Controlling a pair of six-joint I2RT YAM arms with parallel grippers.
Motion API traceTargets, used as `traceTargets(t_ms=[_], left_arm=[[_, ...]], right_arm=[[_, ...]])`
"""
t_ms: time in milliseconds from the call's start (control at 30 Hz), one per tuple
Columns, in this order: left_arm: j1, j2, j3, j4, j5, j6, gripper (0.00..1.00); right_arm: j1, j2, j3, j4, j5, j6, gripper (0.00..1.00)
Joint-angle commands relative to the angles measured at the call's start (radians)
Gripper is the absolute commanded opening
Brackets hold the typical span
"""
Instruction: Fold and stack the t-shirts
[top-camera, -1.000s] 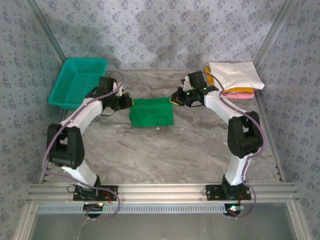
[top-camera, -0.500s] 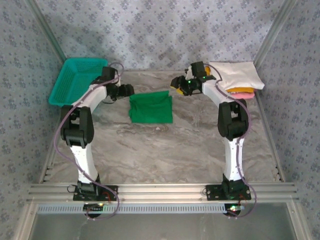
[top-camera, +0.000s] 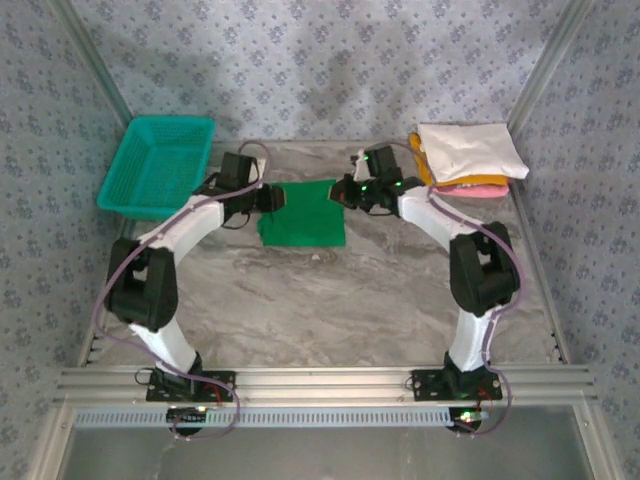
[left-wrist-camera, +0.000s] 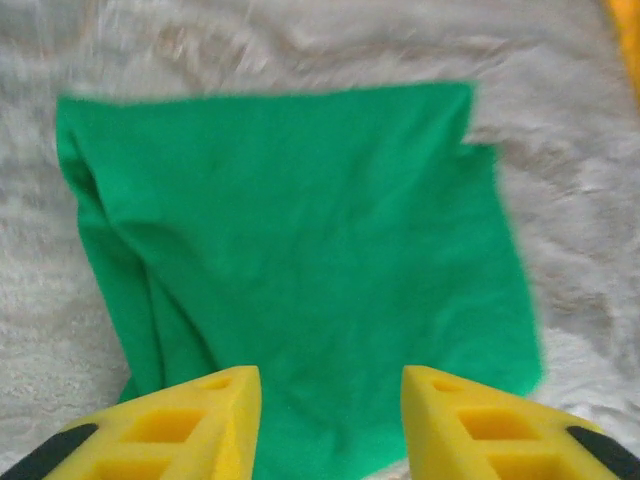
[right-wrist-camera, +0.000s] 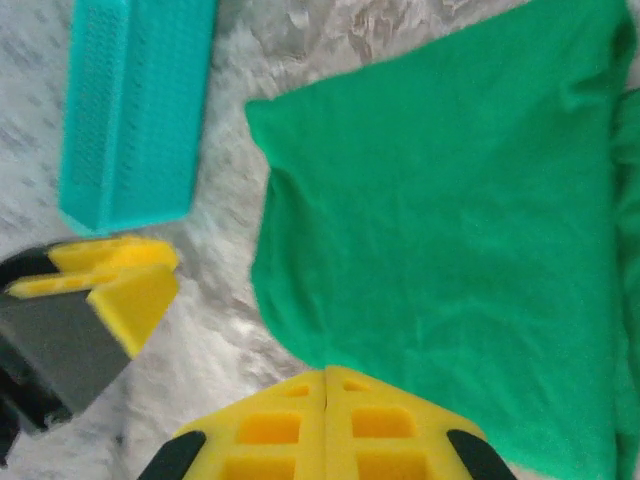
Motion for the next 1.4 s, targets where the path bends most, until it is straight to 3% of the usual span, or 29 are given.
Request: traceTargets(t_ms=[0, 267, 633, 833, 967, 1067, 1167, 1267, 1367], left_arm=[[0.012, 0.111, 0.037, 0.053, 0.073, -0.008, 0.37], [-0.029, 0.125, -0.068, 0.194, 0.053, -0.065, 0.38], [-0.048, 0.215, -0.147, 0.255, 0.044, -0.122, 0.39], [-0.075, 0.119, -0.253, 0.27, 0.087, -0.16, 0.4], [-0.107, 0.022, -0.334, 0.263, 0.06, -0.159, 0.4], [-0.095, -0.06, -0.297, 0.222, 0.043, -0.134, 0.41], [-0.102, -0.118, -0.143, 0.126, 0.037, -0.073, 0.42], [-0.112, -0.142, -0.039, 0.097, 0.004, -0.036, 0.45], [-0.095, -0.173, -0.052, 0.125, -0.014, -0.047, 0.48]], right_arm=[[0.046, 0.129, 0.107, 0.01, 0.018, -0.014, 0.0], [0.026, 0.361, 0.307, -0.025, -0.035, -0.009, 0.0], [-0.029, 0.369, 0.103, 0.054, 0.002, 0.047, 0.0], [-0.012, 0.185, -0.206, 0.164, 0.036, 0.085, 0.0], [-0.003, 0.029, -0.345, 0.125, 0.081, 0.056, 0.0], [-0.002, -0.096, -0.324, 0.026, 0.192, -0.019, 0.0], [-0.006, -0.191, -0.229, -0.016, 0.292, -0.095, 0.0], [-0.028, -0.15, -0.052, -0.098, 0.264, -0.144, 0.0], [-0.067, -0.143, -0.027, -0.118, 0.213, -0.115, 0.0]])
